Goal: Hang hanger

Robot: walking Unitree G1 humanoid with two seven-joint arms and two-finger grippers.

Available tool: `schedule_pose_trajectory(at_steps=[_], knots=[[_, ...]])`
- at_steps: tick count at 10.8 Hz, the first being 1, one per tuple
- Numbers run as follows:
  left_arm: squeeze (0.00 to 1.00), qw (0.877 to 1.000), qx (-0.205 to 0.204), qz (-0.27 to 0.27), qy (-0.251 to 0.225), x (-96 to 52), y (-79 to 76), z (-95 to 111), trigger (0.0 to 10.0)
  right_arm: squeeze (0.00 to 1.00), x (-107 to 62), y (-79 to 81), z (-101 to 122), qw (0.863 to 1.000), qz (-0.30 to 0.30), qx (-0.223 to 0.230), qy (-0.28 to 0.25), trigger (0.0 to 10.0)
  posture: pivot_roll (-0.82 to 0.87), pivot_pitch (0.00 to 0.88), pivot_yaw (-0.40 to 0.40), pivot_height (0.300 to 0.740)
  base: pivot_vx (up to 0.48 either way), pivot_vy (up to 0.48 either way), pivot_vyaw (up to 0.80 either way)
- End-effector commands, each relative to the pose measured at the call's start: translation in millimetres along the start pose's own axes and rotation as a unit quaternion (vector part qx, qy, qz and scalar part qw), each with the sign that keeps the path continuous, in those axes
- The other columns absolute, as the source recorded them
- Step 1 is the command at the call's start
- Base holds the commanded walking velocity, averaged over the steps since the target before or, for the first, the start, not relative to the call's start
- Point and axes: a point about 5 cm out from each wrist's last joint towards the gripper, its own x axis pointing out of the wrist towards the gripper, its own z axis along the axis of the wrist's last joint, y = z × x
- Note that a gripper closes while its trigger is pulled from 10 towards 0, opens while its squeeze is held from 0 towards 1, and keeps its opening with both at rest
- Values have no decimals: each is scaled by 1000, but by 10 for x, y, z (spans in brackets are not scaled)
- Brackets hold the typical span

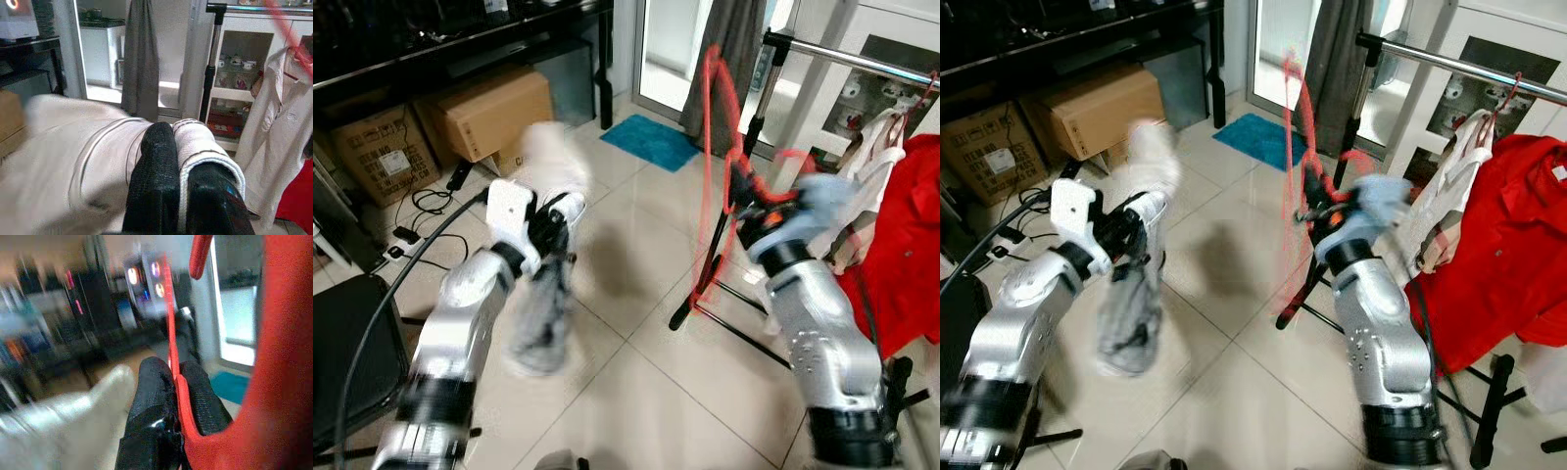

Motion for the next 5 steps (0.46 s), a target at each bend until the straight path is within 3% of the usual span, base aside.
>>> schedule_pose_trajectory(at_steps=[1,5], knots=[[0,1000,6,7,-15,-20,-28,74,0,0,-29,-27,-113,999,-11,-25,20,0,-29,0,-22,740,0,0,0],[0,999,-7,34,-4,-136,-65,53,0,0,-100,-166,-271,996,-90,-4,27,0,-23,0,-47,740,0,0,0]])
